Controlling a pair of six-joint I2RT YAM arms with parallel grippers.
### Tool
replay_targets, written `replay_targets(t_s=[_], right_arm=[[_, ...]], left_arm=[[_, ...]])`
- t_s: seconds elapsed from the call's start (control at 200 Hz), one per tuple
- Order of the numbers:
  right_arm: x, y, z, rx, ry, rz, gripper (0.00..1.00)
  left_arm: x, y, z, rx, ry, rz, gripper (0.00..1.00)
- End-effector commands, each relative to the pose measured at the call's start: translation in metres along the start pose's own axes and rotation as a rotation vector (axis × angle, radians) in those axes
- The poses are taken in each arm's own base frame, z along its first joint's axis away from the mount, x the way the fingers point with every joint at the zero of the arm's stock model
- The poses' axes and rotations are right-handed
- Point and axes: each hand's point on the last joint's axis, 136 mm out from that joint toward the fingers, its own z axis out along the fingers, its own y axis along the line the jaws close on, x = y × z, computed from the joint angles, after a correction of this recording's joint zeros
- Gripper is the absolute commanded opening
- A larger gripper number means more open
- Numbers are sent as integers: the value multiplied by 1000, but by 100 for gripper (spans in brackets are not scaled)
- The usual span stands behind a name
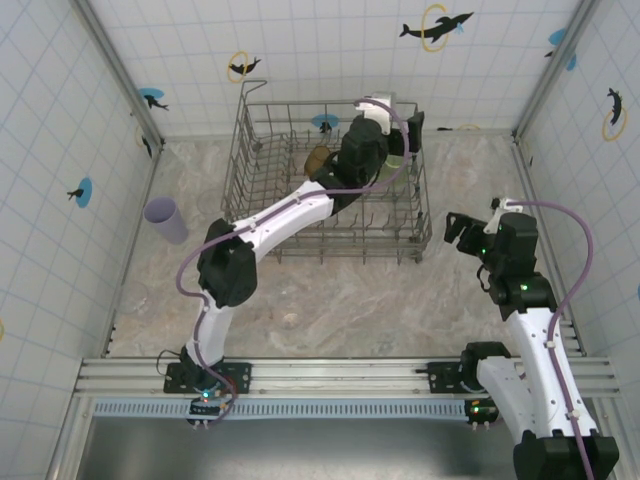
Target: Load the cups into the dish rack
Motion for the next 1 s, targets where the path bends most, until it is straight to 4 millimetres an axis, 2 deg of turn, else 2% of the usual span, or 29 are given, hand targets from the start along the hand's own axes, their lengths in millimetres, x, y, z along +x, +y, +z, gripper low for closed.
replay_targets(t_s=[0.0,0.576,0.996], right_arm=[[-3,6,-5,-25,10,17,100],[10,17,-6,-94,62,68,100],[16,24,-9,-117,86,80,100]], left_arm=[[-7,15,-15,-59,-7,27,98],[-16,71,-118,-286,77,49,98],[0,122,-181,-517,173,121,98]])
